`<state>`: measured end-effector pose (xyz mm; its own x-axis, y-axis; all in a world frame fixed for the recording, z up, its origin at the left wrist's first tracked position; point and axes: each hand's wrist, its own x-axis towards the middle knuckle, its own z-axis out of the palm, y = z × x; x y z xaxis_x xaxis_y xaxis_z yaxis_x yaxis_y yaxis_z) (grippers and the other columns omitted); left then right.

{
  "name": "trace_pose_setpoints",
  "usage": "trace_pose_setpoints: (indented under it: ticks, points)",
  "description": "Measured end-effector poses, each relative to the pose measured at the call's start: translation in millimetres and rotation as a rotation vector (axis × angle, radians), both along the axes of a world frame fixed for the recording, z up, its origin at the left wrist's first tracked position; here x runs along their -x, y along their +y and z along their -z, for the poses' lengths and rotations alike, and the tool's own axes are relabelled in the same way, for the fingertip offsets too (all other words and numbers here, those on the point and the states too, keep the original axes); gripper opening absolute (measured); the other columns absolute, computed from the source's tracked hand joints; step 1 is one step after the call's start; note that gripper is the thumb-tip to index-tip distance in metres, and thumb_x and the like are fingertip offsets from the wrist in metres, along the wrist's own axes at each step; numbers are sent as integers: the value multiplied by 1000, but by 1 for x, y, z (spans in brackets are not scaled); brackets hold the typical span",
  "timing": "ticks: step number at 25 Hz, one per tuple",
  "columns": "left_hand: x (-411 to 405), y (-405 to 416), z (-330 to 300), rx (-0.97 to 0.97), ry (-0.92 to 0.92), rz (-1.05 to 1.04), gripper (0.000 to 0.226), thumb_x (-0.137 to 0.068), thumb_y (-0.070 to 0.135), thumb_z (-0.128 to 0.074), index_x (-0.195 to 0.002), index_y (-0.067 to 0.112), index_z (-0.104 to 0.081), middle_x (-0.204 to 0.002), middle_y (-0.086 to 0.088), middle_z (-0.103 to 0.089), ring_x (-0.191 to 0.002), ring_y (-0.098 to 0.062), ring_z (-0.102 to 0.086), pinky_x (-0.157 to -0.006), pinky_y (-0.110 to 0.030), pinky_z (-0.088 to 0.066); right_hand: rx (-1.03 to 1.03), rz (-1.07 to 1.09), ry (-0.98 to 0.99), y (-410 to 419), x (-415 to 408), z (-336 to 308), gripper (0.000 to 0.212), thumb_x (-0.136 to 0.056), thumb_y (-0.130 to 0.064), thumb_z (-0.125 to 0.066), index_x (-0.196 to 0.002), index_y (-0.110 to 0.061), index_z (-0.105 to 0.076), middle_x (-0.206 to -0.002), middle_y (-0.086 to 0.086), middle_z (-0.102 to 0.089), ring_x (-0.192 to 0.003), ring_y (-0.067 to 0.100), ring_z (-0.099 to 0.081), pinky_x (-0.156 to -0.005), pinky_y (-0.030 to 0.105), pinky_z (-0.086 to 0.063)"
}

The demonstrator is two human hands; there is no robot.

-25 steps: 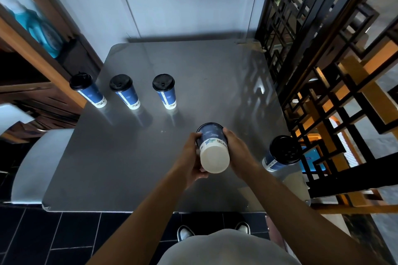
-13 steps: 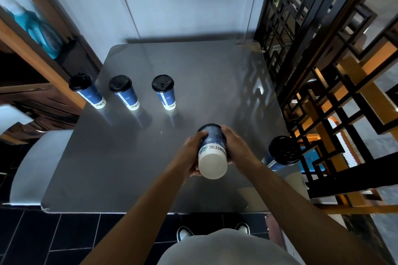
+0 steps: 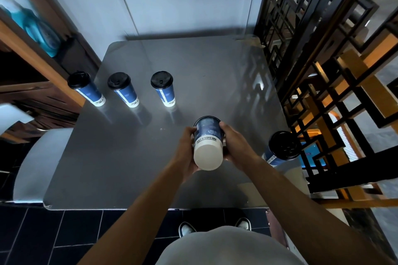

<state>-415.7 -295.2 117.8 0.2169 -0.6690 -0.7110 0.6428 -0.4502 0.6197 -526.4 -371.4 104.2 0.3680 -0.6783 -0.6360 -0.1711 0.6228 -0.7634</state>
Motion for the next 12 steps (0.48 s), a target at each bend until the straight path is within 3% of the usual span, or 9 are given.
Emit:
trace_pose_setpoints:
  ticks: [2,3,4,5,6,8,9,10,12]
  points:
    - [2,1,-4,7,-80,48,64,-94,56,-43,-108,-1,-66,-72,-21,-72,-59,-33,-72,-54,-34,-60,7,-31,21,1,0,-3,42,-103,-43,-43,-125,-11,-58,-103,15,-62,-89,33,-57,-79,47,-44]
    - [3,2,-3,14,-131,79,74,-92,60,-48,-115,-7,-65,-87,-35,-69,-75,-47,-72,-70,-48,-62,5,-43,19,1,1,-3,43,-103,-43,-42,-127,-10,-58,-104,18,-63,-90,33,-58,-79,47,-44]
    - [4,3,0,13,-147,115,79,-89,61,-53,-121,-11,-62,-103,-48,-62,-92,-60,-65,-88,-66,-52,0,-51,15,1,2,-4,44,-104,-42,-42,-129,-10,-58,-106,19,-65,-90,33,-59,-81,46,-46]
    - [6,3,-1,4,-134,140,80,-87,59,-57,-125,-12,-59,-115,-53,-54,-102,-66,-56,-99,-74,-39,-12,-53,13,1,3,-6,44,-104,-42,-41,-130,-11,-58,-108,21,-67,-91,33,-61,-82,45,-48]
    - [7,4,-2,-15,-124,133,79,-85,57,-58,-129,-9,-58,-119,-50,-54,-104,-60,-54,-104,-74,-35,-25,-45,14,2,4,-8,44,-104,-42,-41,-130,-12,-58,-113,23,-69,-91,33,-62,-81,44,-49]
    - [4,1,-2,-51,-75,65,67,-85,54,-55,-126,1,-62,-104,-30,-70,-94,-42,-65,-96,-61,-52,-14,-16,22,2,4,-10,39,-104,-41,-41,-124,-12,-59,-122,26,-68,-92,34,-63,-80,43,-50]
    - [3,1,-2,-59,-30,32,56,-87,51,-51,-117,6,-66,-90,-18,-75,-81,-35,-71,-81,-50,-61,1,-6,26,3,5,-10,37,-104,-40,-41,-120,-12,-60,-124,26,-67,-92,34,-64,-80,43,-49]
    - [3,1,-2,-61,4,14,48,-89,49,-47,-109,10,-67,-80,-12,-76,-71,-30,-73,-68,-42,-61,5,1,21,3,5,-10,37,-104,-39,-41,-119,-11,-61,-124,26,-66,-92,34,-64,-78,42,-50]
    - [2,2,1,-56,14,-4,43,-90,48,-44,-102,12,-66,-77,-9,-74,-68,-28,-71,-65,-36,-57,-29,8,-5,5,4,-12,42,-104,-38,-41,-124,-7,-61,-118,25,-69,-89,32,-65,-68,33,-53]
